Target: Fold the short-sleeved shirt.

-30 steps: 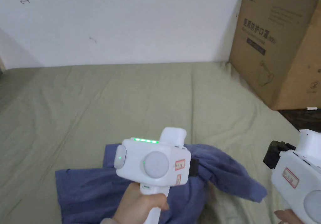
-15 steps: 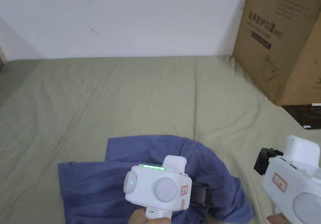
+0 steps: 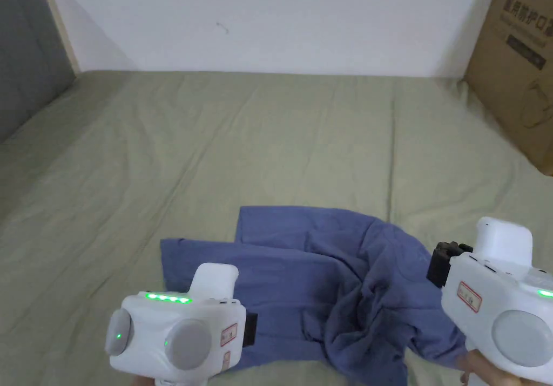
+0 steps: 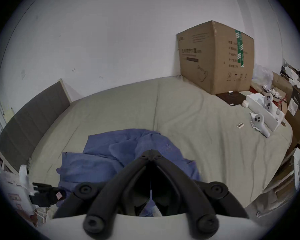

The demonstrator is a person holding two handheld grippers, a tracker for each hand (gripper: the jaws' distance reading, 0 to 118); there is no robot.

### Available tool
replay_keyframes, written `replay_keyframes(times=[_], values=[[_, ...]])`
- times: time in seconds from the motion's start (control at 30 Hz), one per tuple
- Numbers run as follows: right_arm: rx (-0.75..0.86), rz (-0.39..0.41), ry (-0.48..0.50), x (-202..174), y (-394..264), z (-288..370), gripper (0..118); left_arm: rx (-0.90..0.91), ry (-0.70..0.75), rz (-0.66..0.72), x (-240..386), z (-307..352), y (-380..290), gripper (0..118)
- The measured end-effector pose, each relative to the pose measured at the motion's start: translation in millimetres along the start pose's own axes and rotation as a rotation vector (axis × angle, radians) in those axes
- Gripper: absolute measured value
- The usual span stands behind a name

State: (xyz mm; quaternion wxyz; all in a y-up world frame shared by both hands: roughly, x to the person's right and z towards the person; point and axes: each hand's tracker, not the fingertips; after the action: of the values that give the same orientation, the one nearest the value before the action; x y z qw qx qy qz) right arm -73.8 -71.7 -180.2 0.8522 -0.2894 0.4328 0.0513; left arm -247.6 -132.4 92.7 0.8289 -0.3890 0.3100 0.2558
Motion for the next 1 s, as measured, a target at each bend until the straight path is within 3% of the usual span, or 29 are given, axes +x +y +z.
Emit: replay_keyframes(times=[0.1, 0.13, 0.17, 0.2, 0.23, 0.27, 0.37, 0.53, 0.6, 0.63, 0.67, 0.7, 1.0], values=[[-0.014, 0.018, 0.007, -11, -2, -4, 0, 0.060, 0.024, 0.066, -30, 15, -17, 2], [-0.017, 0.021, 0.013, -14, -2, -5, 0, 0.082, 0.036, 0.080, -37, 19, -20, 14], [-0.020, 0.025, 0.019, -17, -2, -6, 0, 0.074, 0.042, 0.071, -44, 23, -19, 46], [-0.025, 0.030, 0.023, -20, -1, -8, 0, 0.074, 0.062, 0.069, -49, 24, -18, 70], [-0.029, 0.034, 0.026, -23, -1, -9, 0, 0.074, 0.063, 0.070, -52, 26, -17, 84], [-0.030, 0.041, 0.029, -27, -1, -11, 0, 0.071, 0.063, 0.069, -54, 24, -15, 92], [-0.038, 0.054, 0.042, -33, -1, -12, 0, 0.067, 0.074, 0.077, -56, 15, -13, 99], [-0.069, 0.082, 0.042, -37, -7, -19, 0, -0.002, 0.042, 0.104, -50, -17, -14, 98], [-0.086, 0.088, 0.036, -35, -10, -24, 0, -0.014, 0.005, 0.107, -47, -29, -15, 88], [-0.093, 0.089, 0.032, -34, -11, -26, 0, -0.018, 0.001, 0.102, -44, -32, -17, 70], [-0.103, 0.089, 0.027, -34, -12, -29, 0, -0.018, 0.022, 0.077, -40, -36, -18, 30], [-0.113, 0.091, 0.023, -32, -13, -32, 0, -0.006, 0.067, 0.052, -37, -40, -19, 7], [-0.153, 0.079, 0.024, -27, 2, -54, 0, -0.008, 0.055, -0.004, -27, -22, -15, 6]])
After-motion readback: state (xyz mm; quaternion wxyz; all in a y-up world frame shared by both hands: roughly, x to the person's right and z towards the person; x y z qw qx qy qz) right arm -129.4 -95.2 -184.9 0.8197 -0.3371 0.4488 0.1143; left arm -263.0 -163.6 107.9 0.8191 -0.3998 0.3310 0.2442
